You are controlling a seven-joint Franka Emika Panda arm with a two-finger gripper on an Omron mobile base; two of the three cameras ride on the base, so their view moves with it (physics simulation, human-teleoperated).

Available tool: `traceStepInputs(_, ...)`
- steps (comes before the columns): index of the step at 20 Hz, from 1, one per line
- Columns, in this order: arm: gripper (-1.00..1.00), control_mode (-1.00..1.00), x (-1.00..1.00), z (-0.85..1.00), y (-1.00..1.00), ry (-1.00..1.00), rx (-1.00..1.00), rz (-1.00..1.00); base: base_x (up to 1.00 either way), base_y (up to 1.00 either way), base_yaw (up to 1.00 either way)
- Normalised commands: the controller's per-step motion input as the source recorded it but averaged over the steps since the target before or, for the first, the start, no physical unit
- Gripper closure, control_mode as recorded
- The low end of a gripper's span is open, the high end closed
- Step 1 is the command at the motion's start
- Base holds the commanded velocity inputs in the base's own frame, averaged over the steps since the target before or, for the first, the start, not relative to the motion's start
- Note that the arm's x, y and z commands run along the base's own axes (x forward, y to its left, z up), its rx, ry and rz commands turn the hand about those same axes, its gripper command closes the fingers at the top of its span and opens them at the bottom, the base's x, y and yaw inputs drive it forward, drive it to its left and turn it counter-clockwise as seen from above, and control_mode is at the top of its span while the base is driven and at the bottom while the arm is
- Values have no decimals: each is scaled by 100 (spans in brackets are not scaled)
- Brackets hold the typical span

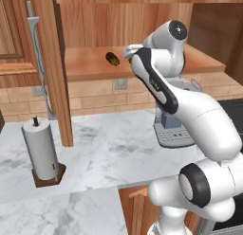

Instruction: Pick the sweet potatos from the cabinet and place them in one bowl. Pick the potato from the sink and place it in the other bowl.

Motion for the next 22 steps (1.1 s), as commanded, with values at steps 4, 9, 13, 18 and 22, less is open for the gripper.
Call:
traceStepInputs(4, -100, -100, 11, 3, 0, 3, 0, 0, 0, 0, 0)
traceStepInputs(9, -100, -100, 25, 0, 0, 1, 0, 0, 0, 0, 0)
traceStepInputs(13, -100, -100, 7, -2, 1, 0, 0, 0, 0, 0, 0)
traceStepInputs(18, -100, -100, 0, -23, 1, 0, 0, 0, 0, 0, 0)
traceStepInputs(22, -100, -100, 10, -30, 0, 0, 0, 0, 0, 0, 0)
